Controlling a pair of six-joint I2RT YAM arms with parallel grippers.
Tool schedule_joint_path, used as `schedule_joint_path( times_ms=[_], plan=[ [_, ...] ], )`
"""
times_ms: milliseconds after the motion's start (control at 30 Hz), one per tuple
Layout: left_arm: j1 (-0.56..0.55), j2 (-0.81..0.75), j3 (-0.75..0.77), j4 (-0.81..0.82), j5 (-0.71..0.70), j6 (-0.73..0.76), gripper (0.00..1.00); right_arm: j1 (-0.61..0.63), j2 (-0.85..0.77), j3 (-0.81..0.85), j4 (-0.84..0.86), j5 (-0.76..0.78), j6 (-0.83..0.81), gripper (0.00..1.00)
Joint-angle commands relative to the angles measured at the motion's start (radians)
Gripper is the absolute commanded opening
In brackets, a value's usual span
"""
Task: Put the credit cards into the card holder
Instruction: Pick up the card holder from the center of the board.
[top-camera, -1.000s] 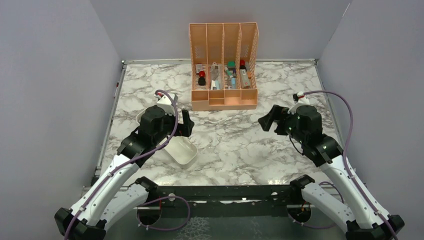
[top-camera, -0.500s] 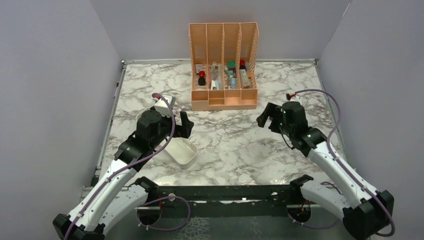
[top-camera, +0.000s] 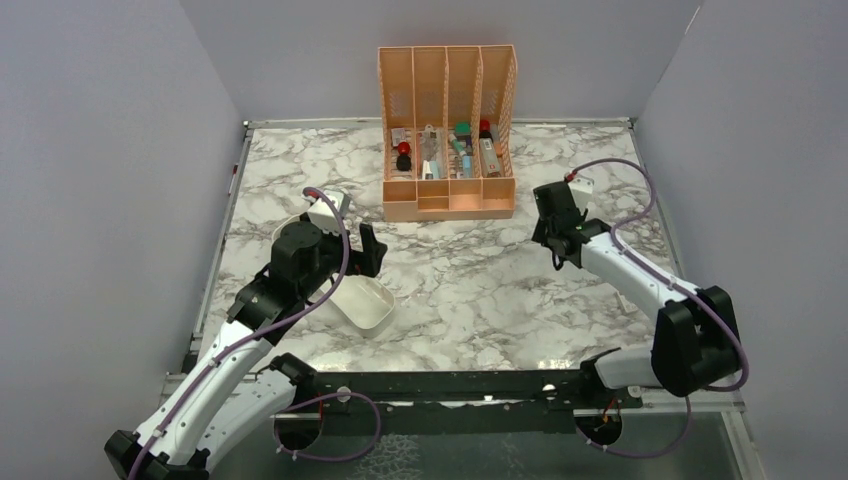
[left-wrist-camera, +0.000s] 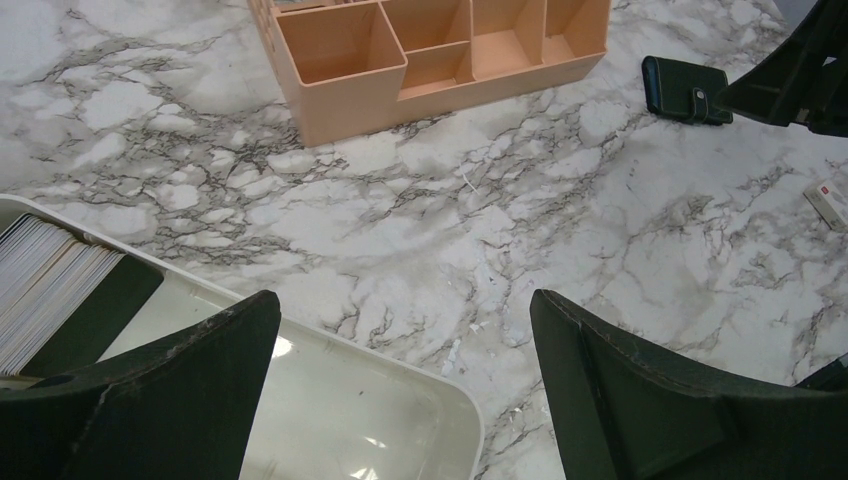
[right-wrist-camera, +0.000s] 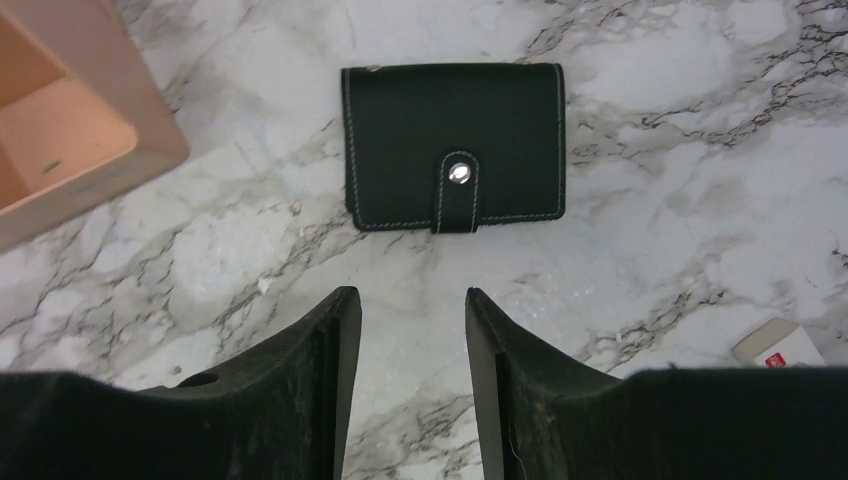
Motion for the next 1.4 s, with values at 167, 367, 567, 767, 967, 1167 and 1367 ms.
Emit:
schedule_joint_path(
  times_ms=[167,367,567,767,967,1167,1367],
  plan=[
    [0.005,0.004,-0.004,0.02,0.045,0.023,0.99,-0.179,0.102,0.01,0.151,-0.128,-0.044,0.48],
    [0.005,0.022,0.003,0.007,0.053,0.029,0.99,-0.211,0.164,0.041,0.175,-0.183,-0.045,0.49],
    [0.005,0.002,-0.002,0.007,0.032,0.03,0.99,-0.216,0.253,0.079,0.139,-0.132,-0.02,0.5],
    [0.005,0.012,-0.002,0.006,0.024,0.033,0.99,-0.217,0.316,0.089,0.146,-0.121,-0.027,0.5],
    [0.005,0.023,0.002,-0.004,0.009,0.038,0.99,-0.217,0.311,0.068,0.171,-0.139,-0.047,0.34],
    [0.005,0.029,0.006,-0.015,-0.014,0.036,0.93,-0.215,0.243,0.063,0.144,-0.177,-0.058,0.02],
    [0.005,0.058,0.024,-0.04,-0.027,0.014,0.84,-0.174,0.148,0.043,0.113,-0.212,-0.123,0.01]
  ],
)
